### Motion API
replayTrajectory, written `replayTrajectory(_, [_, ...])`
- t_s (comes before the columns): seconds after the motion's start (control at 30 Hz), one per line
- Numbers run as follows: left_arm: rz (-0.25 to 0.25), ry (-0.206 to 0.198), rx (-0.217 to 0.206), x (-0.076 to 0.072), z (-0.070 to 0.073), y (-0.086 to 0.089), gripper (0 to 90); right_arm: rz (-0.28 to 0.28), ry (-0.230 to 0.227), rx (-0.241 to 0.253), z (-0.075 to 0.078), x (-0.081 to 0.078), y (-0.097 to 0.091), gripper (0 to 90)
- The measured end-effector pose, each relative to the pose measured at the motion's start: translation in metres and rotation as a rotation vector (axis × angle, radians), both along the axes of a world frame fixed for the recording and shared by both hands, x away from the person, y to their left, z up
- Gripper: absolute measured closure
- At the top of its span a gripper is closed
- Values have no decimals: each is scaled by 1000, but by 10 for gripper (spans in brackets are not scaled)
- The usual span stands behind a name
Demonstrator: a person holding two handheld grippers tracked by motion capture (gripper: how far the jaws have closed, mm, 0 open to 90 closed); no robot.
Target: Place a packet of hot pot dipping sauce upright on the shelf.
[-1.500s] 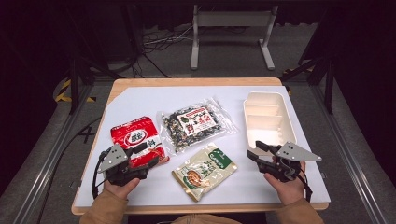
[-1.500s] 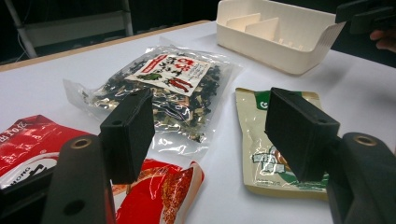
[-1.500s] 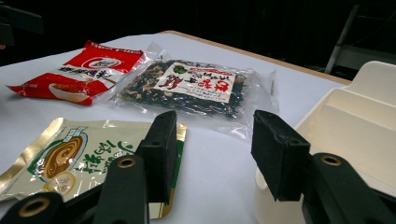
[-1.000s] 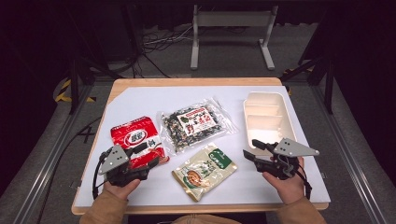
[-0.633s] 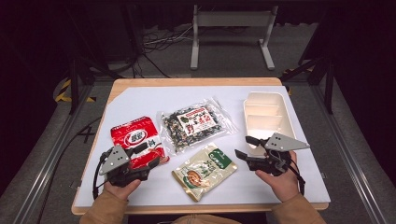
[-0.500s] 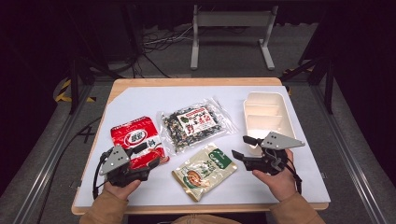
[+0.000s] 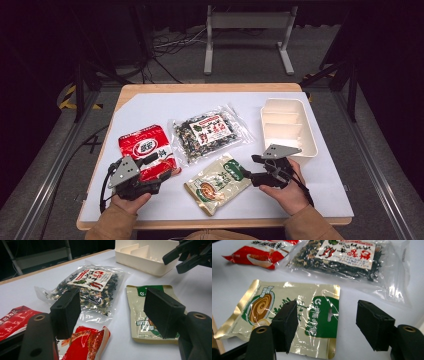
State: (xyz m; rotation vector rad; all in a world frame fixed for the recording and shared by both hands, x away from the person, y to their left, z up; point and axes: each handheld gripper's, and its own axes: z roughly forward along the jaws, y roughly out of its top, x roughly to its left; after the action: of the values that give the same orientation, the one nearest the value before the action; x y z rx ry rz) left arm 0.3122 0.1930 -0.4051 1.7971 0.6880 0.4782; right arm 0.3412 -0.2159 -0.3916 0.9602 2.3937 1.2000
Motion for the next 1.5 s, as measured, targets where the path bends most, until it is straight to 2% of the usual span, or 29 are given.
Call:
replayTrajectory(0.17, [-3,-1,5,0,0,-1,306,1,57,-33,-12,5,4,340])
replayTrajectory(0.2, [-3,-1,5,0,0,-1,306,1,57,-33,-12,5,4,340])
replayTrajectory(0.3, [-3,-12,7,-1,0,-1,307,0,114,-57,-21,8,6,333])
replayTrajectory(0.33, [-3,-12,7,-1,0,-1,306,0,114,-57,-21,8,6,333])
replayTrajectory(0.37, [-4,-12,8,-1,0,-1,307,-7,142,-70,-25,10,6,331])
replayTrajectory(0.47, [-5,-7,10,-1,0,-2,307,-11,181,-73,-29,12,6,329])
replayTrajectory(0.83, [-5,-7,16,0,-1,-2,313,-2,236,-91,-36,15,7,321])
replayTrajectory(1.07, [-12,-1,18,0,-2,-3,314,14,292,-63,-38,18,5,379])
replayTrajectory(1.1, [-15,1,18,0,-2,-3,315,22,305,-46,-38,18,4,438])
replayTrajectory(1.2, [-14,-3,18,0,-2,-3,316,31,313,-32,-37,18,3,469])
replayTrajectory(1.3, [-10,-1,14,0,-1,-2,317,42,300,4,-30,14,2,529])
replayTrajectory(1.37, [-12,-1,17,0,-1,-2,317,46,300,10,-29,14,2,538])
replayTrajectory(1.43, [-15,-2,19,0,-1,-3,317,78,318,46,-27,12,5,543])
replayTrajectory(1.5, [-15,-5,21,0,-1,-3,317,93,328,44,-28,12,6,552])
